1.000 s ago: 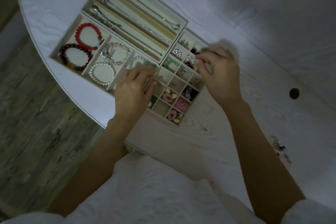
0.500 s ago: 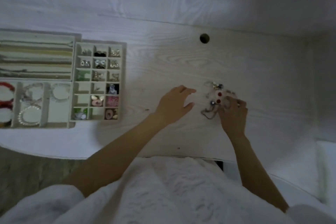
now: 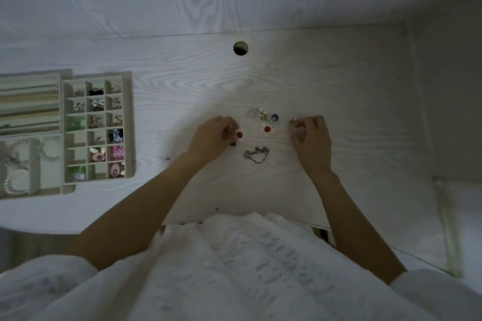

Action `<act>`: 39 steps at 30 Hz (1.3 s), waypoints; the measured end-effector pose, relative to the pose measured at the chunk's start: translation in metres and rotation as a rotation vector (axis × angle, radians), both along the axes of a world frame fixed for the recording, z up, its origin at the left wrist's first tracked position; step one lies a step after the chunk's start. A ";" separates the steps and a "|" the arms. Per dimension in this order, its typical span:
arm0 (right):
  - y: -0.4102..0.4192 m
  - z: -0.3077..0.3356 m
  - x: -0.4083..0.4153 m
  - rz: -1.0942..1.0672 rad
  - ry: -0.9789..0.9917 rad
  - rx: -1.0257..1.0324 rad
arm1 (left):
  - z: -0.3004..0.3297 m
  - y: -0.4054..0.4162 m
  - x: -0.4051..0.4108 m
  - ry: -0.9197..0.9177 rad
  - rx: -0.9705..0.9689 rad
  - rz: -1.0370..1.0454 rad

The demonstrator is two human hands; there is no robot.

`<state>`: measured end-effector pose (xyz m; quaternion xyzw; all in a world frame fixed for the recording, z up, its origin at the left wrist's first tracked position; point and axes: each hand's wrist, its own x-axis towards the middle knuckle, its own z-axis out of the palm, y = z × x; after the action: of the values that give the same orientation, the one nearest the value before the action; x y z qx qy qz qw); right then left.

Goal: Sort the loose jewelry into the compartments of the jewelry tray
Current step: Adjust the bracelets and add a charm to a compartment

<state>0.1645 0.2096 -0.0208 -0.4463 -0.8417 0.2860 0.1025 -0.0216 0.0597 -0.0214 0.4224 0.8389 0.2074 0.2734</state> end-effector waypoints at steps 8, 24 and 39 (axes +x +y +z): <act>0.025 0.001 -0.003 0.076 -0.300 0.069 | 0.007 0.000 0.008 -0.084 0.031 0.258; -0.074 0.124 -0.109 0.515 0.223 -0.387 | 0.080 -0.096 0.008 -0.788 0.561 0.644; -0.328 0.050 -0.309 0.562 -0.023 -0.809 | 0.052 -0.355 -0.126 -0.471 0.393 1.022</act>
<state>-0.1442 -0.1188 0.0290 -0.2091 -0.7520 0.6018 -0.1693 -0.1473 -0.2952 0.0306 -0.0497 0.7984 0.5524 0.2344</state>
